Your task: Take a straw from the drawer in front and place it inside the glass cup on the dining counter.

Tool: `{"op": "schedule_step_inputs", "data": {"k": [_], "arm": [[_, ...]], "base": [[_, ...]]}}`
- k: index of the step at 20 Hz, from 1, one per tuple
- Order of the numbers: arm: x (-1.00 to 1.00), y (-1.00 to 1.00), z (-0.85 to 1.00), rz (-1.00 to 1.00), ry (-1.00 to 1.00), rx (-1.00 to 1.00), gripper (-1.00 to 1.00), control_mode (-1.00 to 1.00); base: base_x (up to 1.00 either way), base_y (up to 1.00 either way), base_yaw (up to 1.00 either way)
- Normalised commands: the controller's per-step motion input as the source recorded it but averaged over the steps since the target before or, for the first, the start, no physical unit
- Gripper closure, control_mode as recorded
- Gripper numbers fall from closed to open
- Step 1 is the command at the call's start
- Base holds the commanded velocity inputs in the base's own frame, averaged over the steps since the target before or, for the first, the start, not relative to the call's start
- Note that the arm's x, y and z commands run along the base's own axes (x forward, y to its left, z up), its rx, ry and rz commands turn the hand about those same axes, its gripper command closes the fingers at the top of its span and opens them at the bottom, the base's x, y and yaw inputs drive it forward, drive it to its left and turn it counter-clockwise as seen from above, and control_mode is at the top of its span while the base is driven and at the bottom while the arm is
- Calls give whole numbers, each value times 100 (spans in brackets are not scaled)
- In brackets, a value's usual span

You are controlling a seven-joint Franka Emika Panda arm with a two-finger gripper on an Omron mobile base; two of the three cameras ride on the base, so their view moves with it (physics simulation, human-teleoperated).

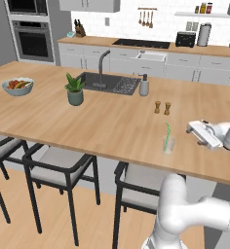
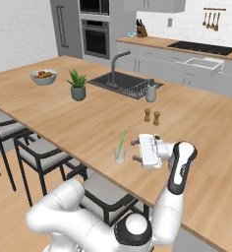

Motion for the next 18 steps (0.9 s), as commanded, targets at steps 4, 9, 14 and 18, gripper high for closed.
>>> {"op": "schedule_step_inputs", "data": {"k": [4,9,14,18], "arm": [[-61,45,7,-3,-3,0,-100,-100],[-38,58,0,-3,0,0,-100,-100],[-45,39,8,-5,0,0,-100,-100],[-30,24,15,-8,0,0,-100,-100]], "base": [[0,0,0],[0,0,0],[0,0,0],[0,0,0]]}}
